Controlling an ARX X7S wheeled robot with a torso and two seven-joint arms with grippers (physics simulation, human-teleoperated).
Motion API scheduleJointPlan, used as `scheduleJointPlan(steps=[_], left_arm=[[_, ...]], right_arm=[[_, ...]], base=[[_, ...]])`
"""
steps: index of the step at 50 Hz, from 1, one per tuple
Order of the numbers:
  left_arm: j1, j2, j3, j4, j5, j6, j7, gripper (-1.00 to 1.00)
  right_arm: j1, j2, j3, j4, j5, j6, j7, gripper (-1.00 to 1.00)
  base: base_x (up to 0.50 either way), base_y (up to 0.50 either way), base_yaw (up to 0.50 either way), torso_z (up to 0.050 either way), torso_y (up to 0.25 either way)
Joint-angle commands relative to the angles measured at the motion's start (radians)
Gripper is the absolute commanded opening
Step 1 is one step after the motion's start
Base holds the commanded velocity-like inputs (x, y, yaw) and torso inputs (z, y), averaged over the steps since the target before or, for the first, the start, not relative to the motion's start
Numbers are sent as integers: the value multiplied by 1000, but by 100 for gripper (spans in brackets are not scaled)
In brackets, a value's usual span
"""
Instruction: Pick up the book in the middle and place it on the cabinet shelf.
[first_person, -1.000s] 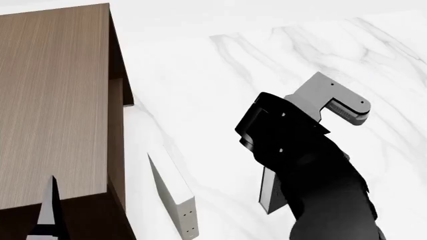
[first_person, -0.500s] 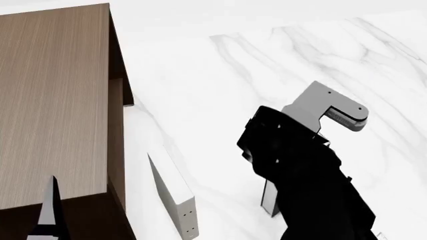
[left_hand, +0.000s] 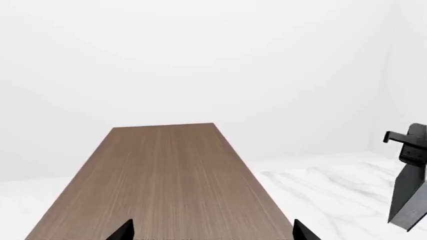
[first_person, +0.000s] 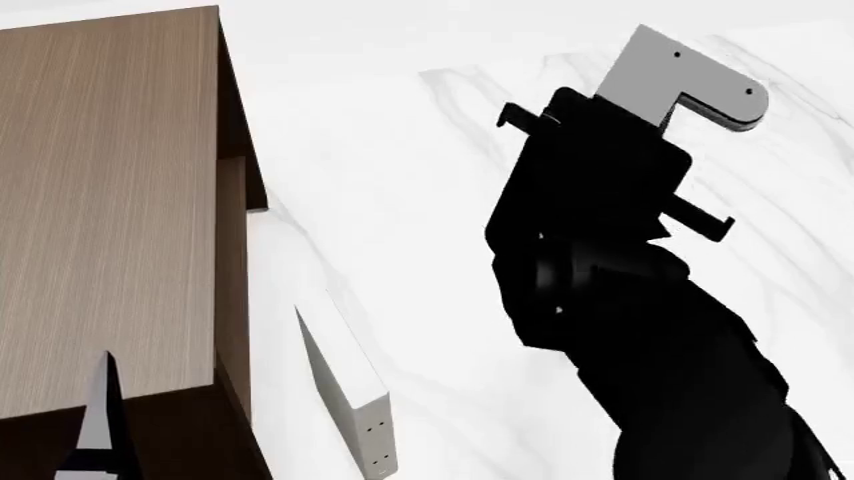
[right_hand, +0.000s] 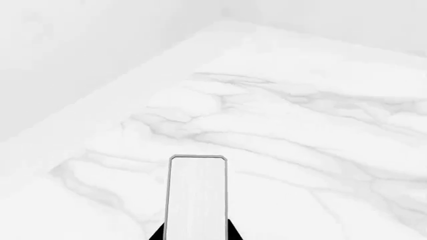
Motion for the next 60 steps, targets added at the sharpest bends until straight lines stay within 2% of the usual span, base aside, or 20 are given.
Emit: scheduleJointPlan(steps=[1, 6, 7, 8, 9, 10, 11, 13, 17, 23, 24, 27, 34, 48, 60], left_arm=[[1, 11, -15, 1, 14, 6, 18, 100], [3, 10, -10, -7, 16, 15, 18, 100], [4, 10, -9, -9, 16, 17, 18, 100], [2, 11, -5, -7, 17, 14, 17, 100], [1, 10, -3, -5, 18, 12, 15, 100], [-2, 10, 0, -2, 18, 8, 14, 100], [-3, 9, 1, 0, 19, 6, 13, 100], [-2, 7, -2, 3, 16, 5, 11, 100], [0, 3, -17, 10, 4, 5, 7, 100], [1, 0, -18, 9, 1, 9, 5, 100], [1, -1, -18, 9, 1, 9, 5, 100], [4, 2, -20, -3, -8, 22, 9, 100], [3, -1, -20, 4, -15, 19, 4, 100], [-10, -6, -17, 7, -27, 10, -5, 100], [-8, -13, -15, 6, -30, 15, -10, 100]], right_arm=[[170, 132, -107, -378, -355, -417, 87, -100], [213, 212, -163, -584, -640, -772, 233, -100], [217, 225, -154, -606, -681, -778, 264, -100], [175, 261, -18, -625, -771, -783, 249, -100], [159, 271, 25, -625, -820, -781, 264, -100], [119, 292, 132, -641, -851, -782, 248, -100], [57, 306, 252, -679, -724, -772, 135, -100], [-12, 303, 382, -675, -728, -778, 64, -100], [-125, 298, 621, -739, -606, -775, -69, -100], [-157, 293, 721, -791, -569, -750, -125, -100], [-173, 289, 761, -802, -542, -744, -179, -100], [-147, 302, 758, -842, -557, -689, -232, -100], [-162, 286, 854, -892, -417, -552, -390, -100], [-37, 254, 819, -946, -406, -378, -358, -100], [49, 211, 844, -956, -307, -226, -350, -100]], base=[[0, 0, 0, 0, 0], [0, 0, 0, 0, 3], [0, 0, 0, 0, 0], [0, 0, 0, 0, 0], [0, 0, 0, 0, 0], [0, 0, 0, 0, 0], [0, 0, 0, 0, 0], [0, 0, 0, 0, 0], [0, 0, 0, 0, 0], [0, 0, 0, 0, 2], [0, 0, 0, 0, 0], [0, 0, 0, 0, 4], [0, 0, 0, 0, 1], [0, 0, 0, 0, 2], [0, 0, 0, 0, 2]])
